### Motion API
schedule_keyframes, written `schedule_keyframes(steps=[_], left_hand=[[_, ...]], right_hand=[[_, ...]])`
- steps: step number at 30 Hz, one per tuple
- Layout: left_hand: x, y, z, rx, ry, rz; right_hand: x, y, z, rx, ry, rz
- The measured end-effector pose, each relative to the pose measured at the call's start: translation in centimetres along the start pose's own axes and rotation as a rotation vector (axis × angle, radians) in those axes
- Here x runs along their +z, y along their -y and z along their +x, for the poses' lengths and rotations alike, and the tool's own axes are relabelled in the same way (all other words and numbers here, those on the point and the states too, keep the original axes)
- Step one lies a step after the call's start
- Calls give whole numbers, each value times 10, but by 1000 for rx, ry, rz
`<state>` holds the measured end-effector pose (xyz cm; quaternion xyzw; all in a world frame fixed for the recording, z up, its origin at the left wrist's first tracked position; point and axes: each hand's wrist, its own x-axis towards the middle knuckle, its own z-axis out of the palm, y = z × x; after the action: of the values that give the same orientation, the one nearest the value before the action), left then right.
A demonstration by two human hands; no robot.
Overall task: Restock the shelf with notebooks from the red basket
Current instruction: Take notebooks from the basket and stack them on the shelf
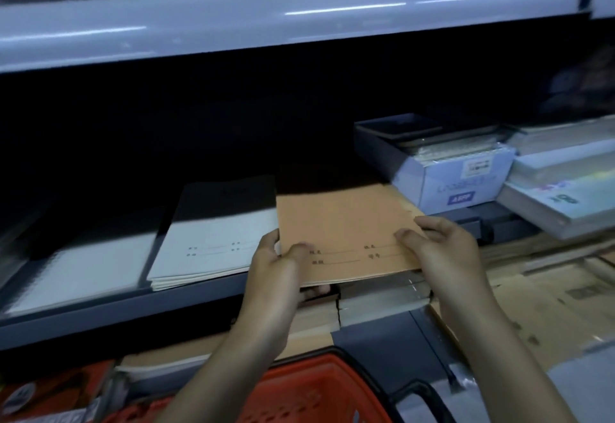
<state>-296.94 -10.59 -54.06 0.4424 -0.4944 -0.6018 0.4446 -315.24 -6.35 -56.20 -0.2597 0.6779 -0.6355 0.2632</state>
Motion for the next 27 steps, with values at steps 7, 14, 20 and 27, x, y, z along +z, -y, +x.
schedule_keyframes(steps=[7,14,20,27], left_hand=[[-27,21,-31,235,130,225],[-14,18,-13,305,-60,272],[-3,23,13,352,-126,537],[5,31,26,327,-34,517]], right_hand=[[-41,-5,-15,119,301,233],[-34,1,-9,-56,103,232],[-15,-10,15,-126,11,24],[-4,-17,30,-127,27,-44]])
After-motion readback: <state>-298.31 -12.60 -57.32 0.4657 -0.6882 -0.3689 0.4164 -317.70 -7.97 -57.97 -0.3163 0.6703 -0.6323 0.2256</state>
